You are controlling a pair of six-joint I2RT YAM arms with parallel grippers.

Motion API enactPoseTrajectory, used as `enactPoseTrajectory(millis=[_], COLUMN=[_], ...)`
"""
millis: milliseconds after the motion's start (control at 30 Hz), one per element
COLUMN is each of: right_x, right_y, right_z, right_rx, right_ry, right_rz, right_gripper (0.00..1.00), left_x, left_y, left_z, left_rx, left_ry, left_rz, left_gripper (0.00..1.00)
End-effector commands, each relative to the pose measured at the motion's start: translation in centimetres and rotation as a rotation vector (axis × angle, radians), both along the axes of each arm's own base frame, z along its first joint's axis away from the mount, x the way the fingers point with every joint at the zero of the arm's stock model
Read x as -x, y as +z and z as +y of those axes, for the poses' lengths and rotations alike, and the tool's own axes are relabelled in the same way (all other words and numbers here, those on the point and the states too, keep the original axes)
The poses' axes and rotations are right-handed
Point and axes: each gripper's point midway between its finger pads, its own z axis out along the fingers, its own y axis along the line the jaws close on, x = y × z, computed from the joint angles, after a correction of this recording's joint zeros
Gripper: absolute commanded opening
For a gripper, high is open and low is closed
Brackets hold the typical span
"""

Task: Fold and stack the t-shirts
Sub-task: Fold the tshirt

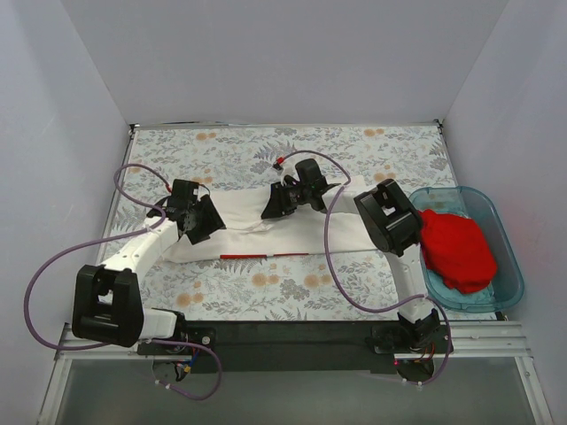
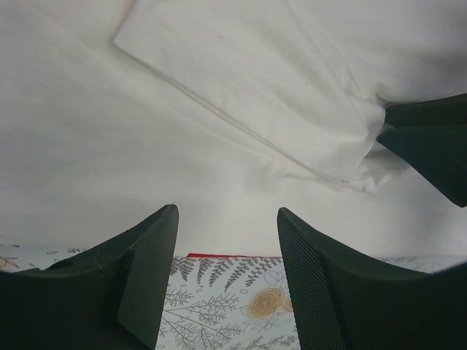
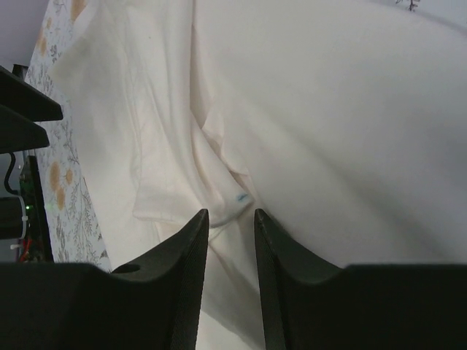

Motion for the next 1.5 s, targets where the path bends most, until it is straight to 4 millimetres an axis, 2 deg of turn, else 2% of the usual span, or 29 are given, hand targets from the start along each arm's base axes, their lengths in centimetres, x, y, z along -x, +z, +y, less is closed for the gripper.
enactPoseTrajectory(millis=[0, 200, 400, 567, 867, 1067, 1200, 1367, 1467], right_x=[-0.3, -0.4, -0.7, -1.0, -2.4, -3.3, -3.9, -4.5, -5.4], right_y=[0.6, 1.4, 1.9, 2.8, 5.9, 5.5, 4.7, 3.8, 3.8], right_z=[1.0, 1.6, 2.2, 2.4, 2.8, 3.5, 3.8, 3.2, 2.0], right_rx=[-0.039, -0.062, -0.082, -0.095, -0.117, -0.121, -0.114, -0.086, -0.044], right_ry=[0.036, 0.060, 0.073, 0.078, 0.058, 0.059, 0.056, 0.018, -0.050], right_rz=[-0.010, -0.020, -0.021, -0.034, -0.133, -0.142, -0.145, -0.142, -0.149], right_gripper=[0.38, 0.35, 0.27, 0.01, 0.01, 0.01, 0.01, 0.10, 0.22], left_x=[0.3, 0.7, 1.0, 1.1, 1.0, 1.1, 0.9, 0.6, -0.6], left_y=[1.0, 0.2, -0.4, -0.5, -0.7, -0.5, -0.6, -0.5, 0.4], left_z=[-0.6, -0.7, -0.8, -0.7, -0.2, 0.2, 1.1, 1.7, 2.6], left_rx=[0.026, 0.027, 0.028, 0.022, -0.002, -0.010, -0.051, -0.076, -0.123], left_ry=[-0.020, -0.020, -0.019, -0.016, 0.007, 0.025, 0.056, 0.086, 0.126], left_rz=[-0.040, -0.020, 0.001, 0.004, 0.007, 0.003, -0.008, -0.017, -0.052], left_gripper=[0.56, 0.56, 0.56, 0.56, 0.55, 0.55, 0.54, 0.54, 0.54])
